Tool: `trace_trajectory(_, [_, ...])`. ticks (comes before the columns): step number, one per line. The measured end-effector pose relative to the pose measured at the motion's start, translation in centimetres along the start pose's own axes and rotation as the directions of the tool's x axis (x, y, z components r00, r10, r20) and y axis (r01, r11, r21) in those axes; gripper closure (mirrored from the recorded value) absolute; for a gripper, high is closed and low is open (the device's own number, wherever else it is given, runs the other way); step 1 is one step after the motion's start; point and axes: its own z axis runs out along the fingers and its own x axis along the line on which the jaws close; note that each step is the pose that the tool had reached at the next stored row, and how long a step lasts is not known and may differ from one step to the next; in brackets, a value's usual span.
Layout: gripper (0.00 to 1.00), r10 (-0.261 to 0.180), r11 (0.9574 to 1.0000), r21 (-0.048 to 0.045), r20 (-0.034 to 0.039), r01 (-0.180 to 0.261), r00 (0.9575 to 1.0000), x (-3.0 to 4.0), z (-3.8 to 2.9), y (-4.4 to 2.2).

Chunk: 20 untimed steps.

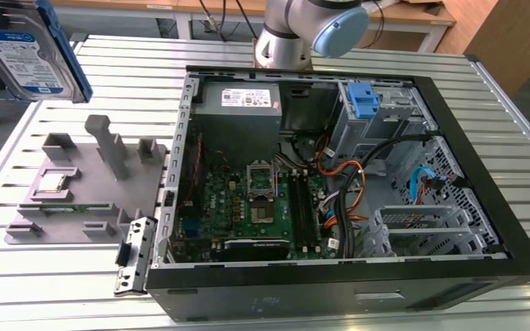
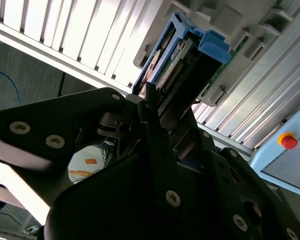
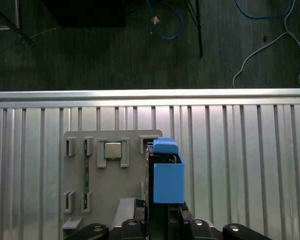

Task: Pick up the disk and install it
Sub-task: 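Pick up the disk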

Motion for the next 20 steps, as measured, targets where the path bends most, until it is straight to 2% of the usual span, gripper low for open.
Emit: trace_trajectory(20, [0.65, 0.000, 1.0000, 0.0000, 0.0001, 0.000, 1.0000, -0.08, -1.50, 0.09])
